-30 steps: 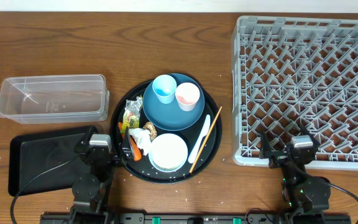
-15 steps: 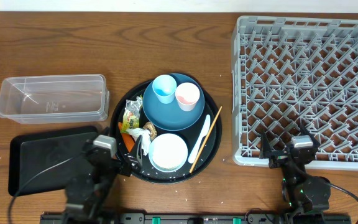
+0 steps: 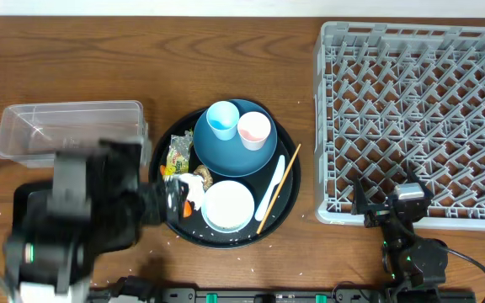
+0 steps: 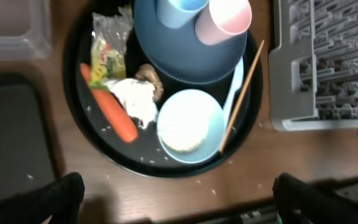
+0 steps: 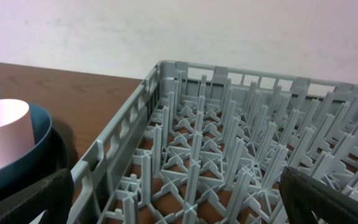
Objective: Sort waste into correct bins and load items into the dishwasher rack
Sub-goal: 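Reach the left gripper to the white tissue on the round tray and grasp it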
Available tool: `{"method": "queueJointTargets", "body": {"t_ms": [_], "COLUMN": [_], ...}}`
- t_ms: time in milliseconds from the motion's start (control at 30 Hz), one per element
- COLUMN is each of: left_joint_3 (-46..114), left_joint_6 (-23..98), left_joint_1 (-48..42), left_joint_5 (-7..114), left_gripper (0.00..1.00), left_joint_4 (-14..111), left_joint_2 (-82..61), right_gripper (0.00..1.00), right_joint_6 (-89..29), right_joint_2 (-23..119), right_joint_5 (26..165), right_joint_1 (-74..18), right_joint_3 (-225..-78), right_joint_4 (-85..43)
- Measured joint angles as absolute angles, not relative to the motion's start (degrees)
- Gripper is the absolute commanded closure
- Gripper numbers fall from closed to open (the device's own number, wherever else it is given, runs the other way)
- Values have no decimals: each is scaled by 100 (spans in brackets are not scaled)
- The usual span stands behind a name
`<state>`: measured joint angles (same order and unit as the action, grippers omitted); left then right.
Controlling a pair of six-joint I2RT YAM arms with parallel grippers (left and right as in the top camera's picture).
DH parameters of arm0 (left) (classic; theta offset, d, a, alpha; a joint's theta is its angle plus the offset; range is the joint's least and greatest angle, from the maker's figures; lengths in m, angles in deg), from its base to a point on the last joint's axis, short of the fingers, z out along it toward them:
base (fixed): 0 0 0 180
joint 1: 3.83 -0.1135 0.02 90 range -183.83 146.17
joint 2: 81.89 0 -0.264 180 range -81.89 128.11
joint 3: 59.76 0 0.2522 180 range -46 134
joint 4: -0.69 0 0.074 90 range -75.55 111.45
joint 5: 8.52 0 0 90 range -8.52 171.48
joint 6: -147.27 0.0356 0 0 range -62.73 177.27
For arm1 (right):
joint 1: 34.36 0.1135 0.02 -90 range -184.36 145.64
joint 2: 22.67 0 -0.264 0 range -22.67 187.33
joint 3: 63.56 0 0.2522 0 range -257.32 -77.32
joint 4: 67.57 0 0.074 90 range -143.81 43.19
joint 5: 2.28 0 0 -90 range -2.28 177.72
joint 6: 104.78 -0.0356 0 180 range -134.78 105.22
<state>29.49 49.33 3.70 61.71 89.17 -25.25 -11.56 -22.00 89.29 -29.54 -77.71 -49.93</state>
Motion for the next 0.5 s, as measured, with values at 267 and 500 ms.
{"method": "queueJointTargets", "body": {"t_ms": [267,500], "left_joint_3": [3349,2813], "left_joint_6": [4824,3993], "left_joint_1": [374,372], "left_joint_5": [5854,6449], "left_gripper": [32,51], "left_joint_4": [9269,9254], "left_joint_2": [-1078,-549], "right_gripper": [1,1], "right_joint_6": [-1156,-1156], "right_joint_2": [-2198,-2198], "right_joint_5": [8931,8931], "right_joint_1": [-2954,-2954], "right_joint_3": [-7771,-7771], "right_joint_4": [-4993,-4993]}}
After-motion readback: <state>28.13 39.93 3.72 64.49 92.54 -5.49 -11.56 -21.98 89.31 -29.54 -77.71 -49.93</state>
